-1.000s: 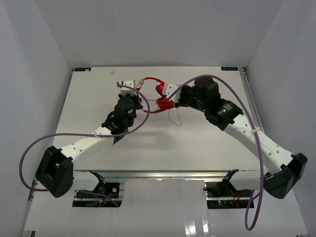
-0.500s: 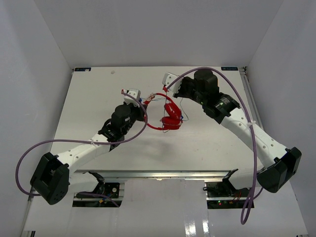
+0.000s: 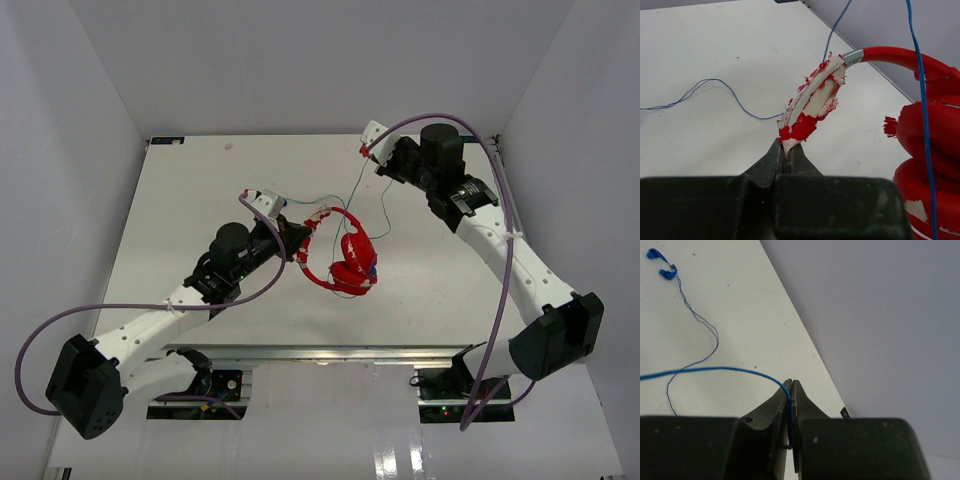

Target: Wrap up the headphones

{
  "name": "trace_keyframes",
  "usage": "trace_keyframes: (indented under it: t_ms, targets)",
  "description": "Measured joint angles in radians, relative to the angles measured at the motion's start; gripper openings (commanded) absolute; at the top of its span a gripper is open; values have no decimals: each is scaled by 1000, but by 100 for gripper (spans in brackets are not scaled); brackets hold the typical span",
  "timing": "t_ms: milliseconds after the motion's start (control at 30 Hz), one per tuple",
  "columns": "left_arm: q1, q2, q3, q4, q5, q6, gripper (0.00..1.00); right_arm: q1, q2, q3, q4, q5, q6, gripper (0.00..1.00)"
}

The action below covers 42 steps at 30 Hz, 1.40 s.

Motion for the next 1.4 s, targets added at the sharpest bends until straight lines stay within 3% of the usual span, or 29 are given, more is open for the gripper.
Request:
trace_keyframes:
  t_ms: [633, 800, 1067, 1133, 1400]
  targets:
    - [0, -58, -16, 28, 127, -103, 0, -210, 32, -125, 72, -234, 207, 8]
    - [0, -58, 18, -3, 127, -137, 0, -221, 31, -193, 101, -399, 243, 10]
    - [0, -53, 200, -97, 105, -232, 0, -220, 31, -297, 219, -671, 378, 21]
    - [0, -49, 234, -121, 94, -254, 0, -220, 31, -321, 271, -730, 425, 26]
    - [0, -3, 334, -232, 51, -317, 0, -220, 36, -411, 525, -898, 667, 66]
